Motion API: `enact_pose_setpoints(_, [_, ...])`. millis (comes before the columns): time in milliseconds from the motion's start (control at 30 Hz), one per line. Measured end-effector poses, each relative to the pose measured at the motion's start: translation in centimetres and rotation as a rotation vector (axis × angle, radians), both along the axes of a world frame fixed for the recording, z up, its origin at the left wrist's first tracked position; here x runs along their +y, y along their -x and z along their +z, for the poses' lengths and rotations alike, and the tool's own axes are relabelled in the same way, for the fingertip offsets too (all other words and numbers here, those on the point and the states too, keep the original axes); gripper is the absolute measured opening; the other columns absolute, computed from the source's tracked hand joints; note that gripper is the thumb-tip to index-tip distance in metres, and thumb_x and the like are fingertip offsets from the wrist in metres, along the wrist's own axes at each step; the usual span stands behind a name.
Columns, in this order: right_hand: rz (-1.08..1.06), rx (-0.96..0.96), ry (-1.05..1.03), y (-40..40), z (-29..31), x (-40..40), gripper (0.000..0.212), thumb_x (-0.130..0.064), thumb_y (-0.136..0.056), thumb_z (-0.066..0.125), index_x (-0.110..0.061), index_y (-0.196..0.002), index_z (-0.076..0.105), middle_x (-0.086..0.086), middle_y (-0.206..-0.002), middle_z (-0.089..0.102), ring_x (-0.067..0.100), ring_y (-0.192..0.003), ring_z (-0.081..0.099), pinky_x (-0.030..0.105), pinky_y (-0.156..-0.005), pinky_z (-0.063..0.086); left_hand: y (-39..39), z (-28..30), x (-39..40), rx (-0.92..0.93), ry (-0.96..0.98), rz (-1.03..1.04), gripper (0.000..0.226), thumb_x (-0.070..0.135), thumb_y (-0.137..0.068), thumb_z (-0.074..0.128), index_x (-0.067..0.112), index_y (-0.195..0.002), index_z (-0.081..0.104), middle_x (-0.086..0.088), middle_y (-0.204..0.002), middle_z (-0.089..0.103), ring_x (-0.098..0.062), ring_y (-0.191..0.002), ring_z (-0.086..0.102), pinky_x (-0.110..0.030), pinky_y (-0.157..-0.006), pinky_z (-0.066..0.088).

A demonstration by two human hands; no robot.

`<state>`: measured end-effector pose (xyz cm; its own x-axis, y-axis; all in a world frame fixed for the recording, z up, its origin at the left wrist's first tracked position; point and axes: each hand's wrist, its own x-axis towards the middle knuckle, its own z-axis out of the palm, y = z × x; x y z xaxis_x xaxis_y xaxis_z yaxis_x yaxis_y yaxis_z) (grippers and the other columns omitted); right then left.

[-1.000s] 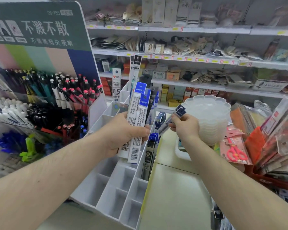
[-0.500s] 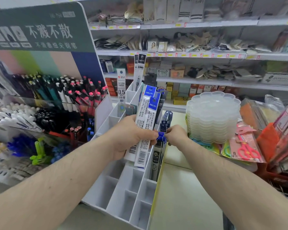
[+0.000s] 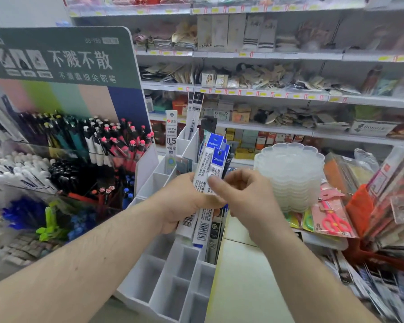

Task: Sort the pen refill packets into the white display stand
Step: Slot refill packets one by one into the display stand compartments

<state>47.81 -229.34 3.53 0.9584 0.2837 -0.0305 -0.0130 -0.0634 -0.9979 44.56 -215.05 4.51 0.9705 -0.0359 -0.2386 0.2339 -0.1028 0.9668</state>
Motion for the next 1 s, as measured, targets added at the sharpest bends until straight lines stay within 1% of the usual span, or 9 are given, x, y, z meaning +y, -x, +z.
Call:
enact_pose_setpoints(67, [-0.021, 0.014, 0.015, 0.2, -0.5, 0.5, 0.021, -0.023, -0.076, 0.085, -0.014, -0.081, 0.067, 0.004, -0.073, 0.071, 0.009, -0.060, 0.061, 0.023, -0.053, 0.050, 0.1, 0.0, 0.0, -0.004, 0.014, -0.058, 0.035, -0.008, -0.078, 0.072, 0.011, -0.107, 0.069, -0.005, -0.086, 0.074, -0.014, -0.074, 0.070, -0.027, -0.065, 0.054])
enact_pose_setpoints(167, [0.004, 0.027, -0.040, 0.2, -0.3, 0.0, 0.010, -0.014, -0.084, 0.079, -0.012, -0.087, 0.069, 0.000, -0.070, 0.070, 0.003, -0.052, 0.059, 0.015, -0.046, 0.044, 0.0, 0.2, 0.4, 0.040, 0.096, -0.100, 0.045, 0.001, -0.067, 0.063, 0.010, -0.111, 0.067, -0.014, -0.094, 0.071, -0.025, -0.083, 0.070, -0.038, -0.072, 0.058])
enact_pose_setpoints(300, [0.043, 0.082, -0.170, 0.5, 0.0, -1.0, 0.008, -0.004, -0.090, 0.069, -0.001, -0.096, 0.066, 0.002, -0.072, 0.068, 0.000, -0.043, 0.055, 0.013, -0.040, 0.041, 0.0, 0.3, 0.5, 0.068, 0.155, -0.081, 0.039, -0.009, -0.070, 0.062, 0.012, -0.103, 0.066, -0.012, -0.083, 0.072, -0.024, -0.072, 0.072, -0.038, -0.065, 0.060])
enact_pose_setpoints(467, [-0.002, 0.213, -0.295, 0.1, -0.4, -1.9, 0.005, -0.006, -0.094, 0.062, -0.002, -0.092, 0.063, 0.005, -0.072, 0.066, 0.002, -0.036, 0.046, 0.014, -0.036, 0.034, 0.0, 0.3, 0.7, 0.088, 0.038, -0.011, 0.043, 0.000, -0.081, 0.073, 0.007, -0.121, 0.060, -0.016, -0.104, 0.075, -0.034, -0.094, 0.073, -0.053, -0.084, 0.058])
enact_pose_setpoints(567, [-0.049, 0.298, -0.408, -0.7, -1.1, -2.8, 0.016, -0.009, -0.098, 0.056, -0.011, -0.083, 0.060, 0.000, -0.063, 0.059, 0.005, -0.035, 0.031, 0.016, -0.035, 0.023, -0.2, 0.3, 0.7, 0.094, -0.017, 0.095, 0.035, 0.000, -0.087, 0.067, 0.009, -0.120, 0.059, -0.011, -0.100, 0.076, -0.029, -0.089, 0.074, -0.048, -0.079, 0.060])
enact_pose_setpoints(700, [-0.057, 0.389, -0.518, -1.4, -1.2, -3.9, 0.017, -0.012, -0.102, 0.048, -0.015, -0.088, 0.056, -0.002, -0.069, 0.063, 0.007, -0.041, 0.041, 0.016, -0.039, 0.035, -0.4, 0.3, 0.7, 0.124, -0.050, 0.116, 0.032, 0.001, -0.087, 0.068, 0.015, -0.115, 0.059, -0.009, -0.096, 0.076, -0.029, -0.087, 0.075, -0.048, -0.076, 0.060])
enact_pose_setpoints(800, [0.005, 0.465, -0.591, -1.6, -1.7, -4.3, 0.019, -0.014, -0.104, 0.043, -0.015, -0.088, 0.055, 0.000, -0.072, 0.056, 0.007, -0.040, 0.040, 0.016, -0.041, 0.032, -0.3, 0.4, 0.5, 0.128, -0.049, 0.122, 0.033, 0.000, -0.087, 0.067, 0.015, -0.116, 0.058, -0.012, -0.102, 0.074, -0.030, -0.090, 0.073, -0.051, -0.081, 0.059])
enact_pose_setpoints(900, [-0.018, 0.588, -0.594, -1.9, -2.7, -4.8, 0.015, -0.024, -0.102, 0.045, -0.016, -0.093, 0.054, -0.001, -0.066, 0.051, 0.009, -0.041, 0.039, 0.018, -0.041, 0.032, -0.3, 0.4, 0.4, 0.120, -0.030, 0.131, 0.030, -0.001, -0.088, 0.066, 0.015, -0.113, 0.058, -0.013, -0.102, 0.074, -0.027, -0.086, 0.073, -0.047, -0.078, 0.060])
enact_pose_setpoints(1000, [-0.146, 0.562, -0.494, -2.4, -4.2, -5.4, 0.016, -0.026, -0.099, 0.051, -0.014, -0.091, 0.057, -0.002, -0.058, 0.052, 0.009, -0.042, 0.039, 0.018, -0.041, 0.033, -0.3, 0.3, 0.5, 0.105, -0.030, 0.138, 0.029, -0.002, -0.089, 0.064, 0.015, -0.111, 0.058, -0.012, -0.101, 0.073, -0.026, -0.084, 0.072, -0.046, -0.078, 0.059])
